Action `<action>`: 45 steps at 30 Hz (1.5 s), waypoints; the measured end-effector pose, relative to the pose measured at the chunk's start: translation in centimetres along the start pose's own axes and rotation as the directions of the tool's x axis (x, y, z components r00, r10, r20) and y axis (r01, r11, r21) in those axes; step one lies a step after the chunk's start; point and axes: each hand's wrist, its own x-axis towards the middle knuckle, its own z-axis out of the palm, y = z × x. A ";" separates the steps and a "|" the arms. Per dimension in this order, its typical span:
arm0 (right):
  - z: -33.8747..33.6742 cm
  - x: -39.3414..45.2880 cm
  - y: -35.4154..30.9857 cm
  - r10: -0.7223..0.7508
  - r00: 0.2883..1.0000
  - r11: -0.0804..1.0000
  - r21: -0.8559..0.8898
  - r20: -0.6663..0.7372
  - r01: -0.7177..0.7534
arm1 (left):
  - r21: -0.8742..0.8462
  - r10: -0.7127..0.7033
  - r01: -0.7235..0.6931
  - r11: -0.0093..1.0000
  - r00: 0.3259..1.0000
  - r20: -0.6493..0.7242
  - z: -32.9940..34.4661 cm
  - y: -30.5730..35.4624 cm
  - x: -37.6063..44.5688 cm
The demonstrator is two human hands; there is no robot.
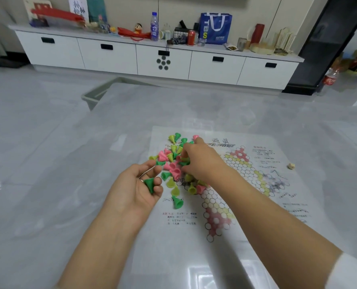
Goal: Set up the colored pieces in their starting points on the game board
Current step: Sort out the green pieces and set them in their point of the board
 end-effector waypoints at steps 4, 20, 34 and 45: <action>0.4 0.2 0.4 0.000 0.999 1.000 0.028 -0.053 0.002 | -0.001 0.000 0.000 1.000 1.000 0.001 -0.1 0.1 -0.1; 0.4 -0.1 1.6 0.008 0.987 0.983 0.184 -0.160 0.022 | -0.013 0.004 -0.003 1.000 1.000 0.020 -0.1 -0.1 0.2; -2.9 -9.1 0.0 -0.341 0.916 0.892 0.236 -0.211 0.386 | -0.076 -0.153 0.183 0.980 0.944 0.291 2.5 -2.5 -0.9; -2.9 -12.7 6.0 -0.326 0.917 0.903 0.213 -0.231 0.374 | -0.007 -0.282 0.306 0.952 0.887 0.365 5.4 -5.6 -2.3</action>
